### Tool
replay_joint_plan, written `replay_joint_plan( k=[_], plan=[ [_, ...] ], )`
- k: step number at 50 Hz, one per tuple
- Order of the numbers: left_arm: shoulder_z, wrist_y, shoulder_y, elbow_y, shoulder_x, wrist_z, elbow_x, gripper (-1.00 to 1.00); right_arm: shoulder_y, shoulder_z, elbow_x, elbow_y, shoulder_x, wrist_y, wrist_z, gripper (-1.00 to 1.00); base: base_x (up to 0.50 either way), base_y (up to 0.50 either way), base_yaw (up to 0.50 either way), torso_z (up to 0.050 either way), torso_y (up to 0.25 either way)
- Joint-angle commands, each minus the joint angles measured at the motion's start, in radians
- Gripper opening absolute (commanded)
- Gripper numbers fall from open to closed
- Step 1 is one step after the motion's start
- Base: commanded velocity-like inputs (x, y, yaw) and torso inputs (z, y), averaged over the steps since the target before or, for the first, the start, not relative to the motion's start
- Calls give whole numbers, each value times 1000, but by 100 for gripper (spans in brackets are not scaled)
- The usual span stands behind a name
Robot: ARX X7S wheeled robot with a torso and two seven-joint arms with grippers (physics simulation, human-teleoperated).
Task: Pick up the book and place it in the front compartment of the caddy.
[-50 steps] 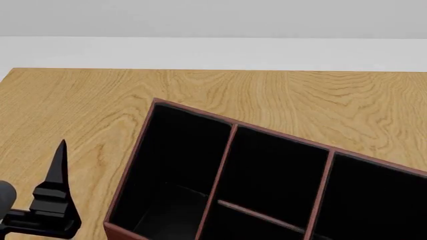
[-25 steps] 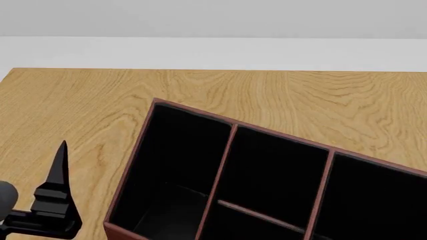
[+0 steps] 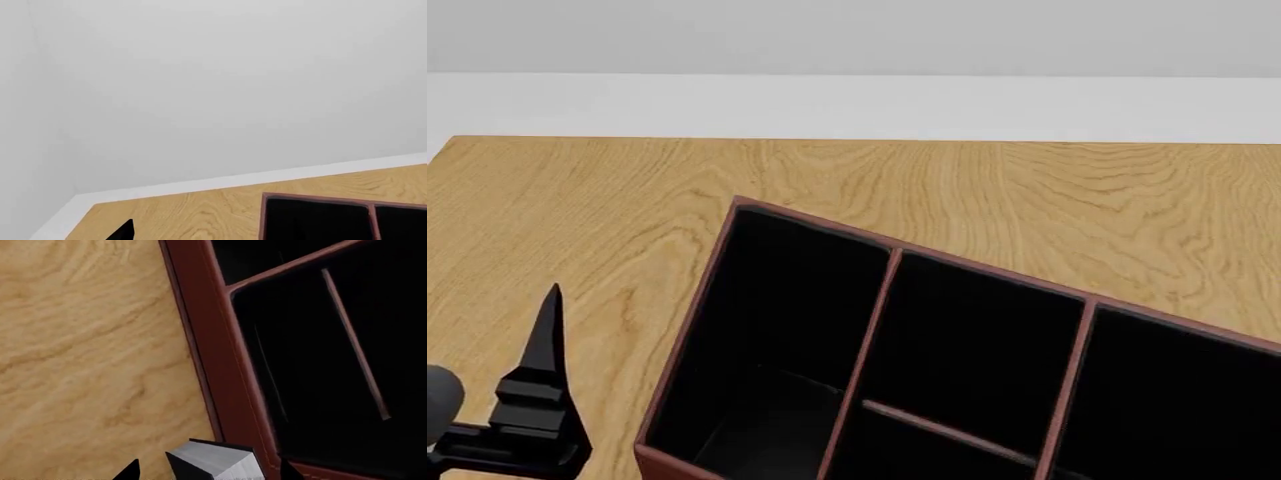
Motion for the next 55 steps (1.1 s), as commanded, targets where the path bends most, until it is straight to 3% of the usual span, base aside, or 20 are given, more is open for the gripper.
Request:
replay_joint_plan(
  k=[1,55],
  plan=[
    [5,5,-1,-1,-3,-4,0,100,-14,-11,-86,19,3,7,-63,100,0,0,0,0,0],
    [13,38,3,-8,-26,-13,-5,100,-60,-124,-342,82,-19,-59,-234,100,0,0,0,0,0]
  ],
)
